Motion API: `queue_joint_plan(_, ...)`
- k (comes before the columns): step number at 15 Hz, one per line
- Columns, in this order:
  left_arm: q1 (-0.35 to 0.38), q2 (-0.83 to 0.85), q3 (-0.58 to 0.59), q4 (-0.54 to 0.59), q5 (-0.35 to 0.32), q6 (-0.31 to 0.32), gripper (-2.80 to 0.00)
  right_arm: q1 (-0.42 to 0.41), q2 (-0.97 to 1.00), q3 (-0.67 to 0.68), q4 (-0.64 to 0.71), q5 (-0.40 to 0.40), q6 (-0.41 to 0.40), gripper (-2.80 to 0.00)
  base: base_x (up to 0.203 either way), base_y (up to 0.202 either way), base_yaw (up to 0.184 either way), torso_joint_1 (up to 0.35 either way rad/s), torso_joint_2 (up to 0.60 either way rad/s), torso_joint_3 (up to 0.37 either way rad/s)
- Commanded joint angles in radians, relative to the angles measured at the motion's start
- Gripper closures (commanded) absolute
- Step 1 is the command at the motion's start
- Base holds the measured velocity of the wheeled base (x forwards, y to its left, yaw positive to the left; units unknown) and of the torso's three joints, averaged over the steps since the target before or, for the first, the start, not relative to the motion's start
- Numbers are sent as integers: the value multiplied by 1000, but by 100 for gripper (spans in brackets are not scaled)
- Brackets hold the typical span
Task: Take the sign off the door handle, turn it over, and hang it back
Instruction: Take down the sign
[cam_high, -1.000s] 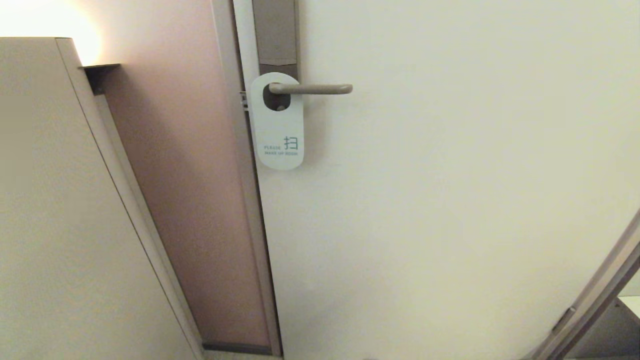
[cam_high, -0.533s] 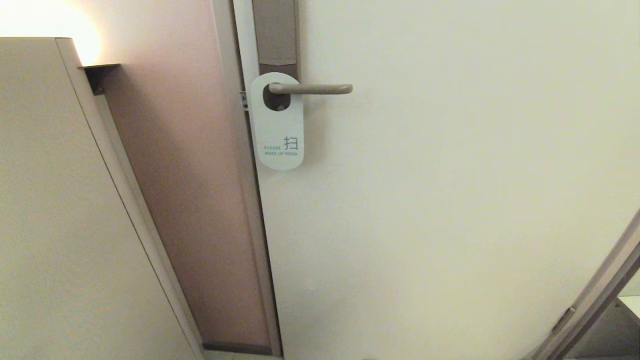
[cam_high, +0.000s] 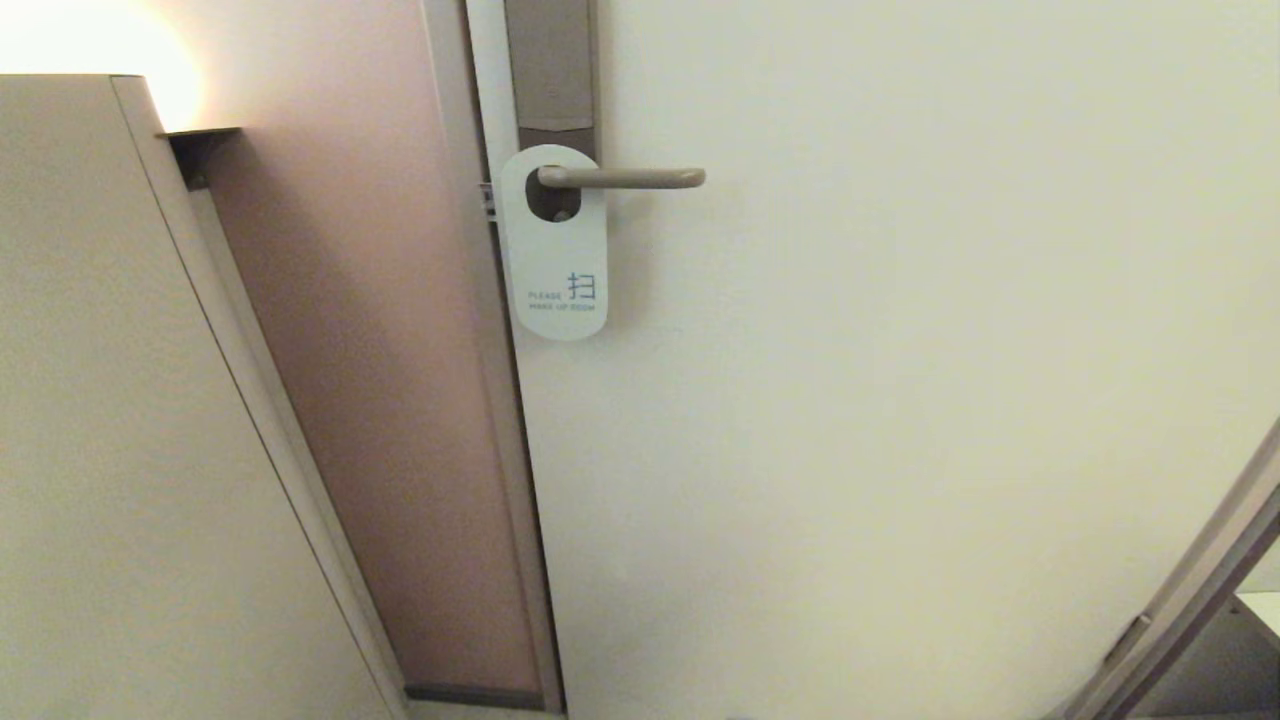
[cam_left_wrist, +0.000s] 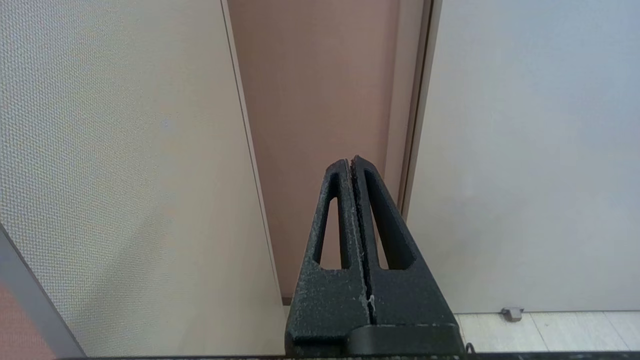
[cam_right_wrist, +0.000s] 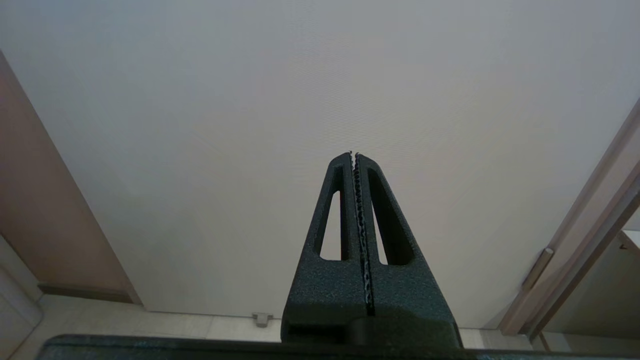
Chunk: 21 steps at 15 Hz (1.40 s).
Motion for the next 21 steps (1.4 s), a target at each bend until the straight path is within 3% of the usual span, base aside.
queue_joint_plan(1, 0, 1, 0, 0, 0, 0, 0, 0, 1, 0, 0, 1, 0, 0, 0, 0, 0, 0, 0, 0)
queue_joint_plan(21, 0, 1, 0, 0, -1, 10, 0, 0, 1, 0, 0, 1, 0, 0, 0, 0, 0, 0, 0, 0)
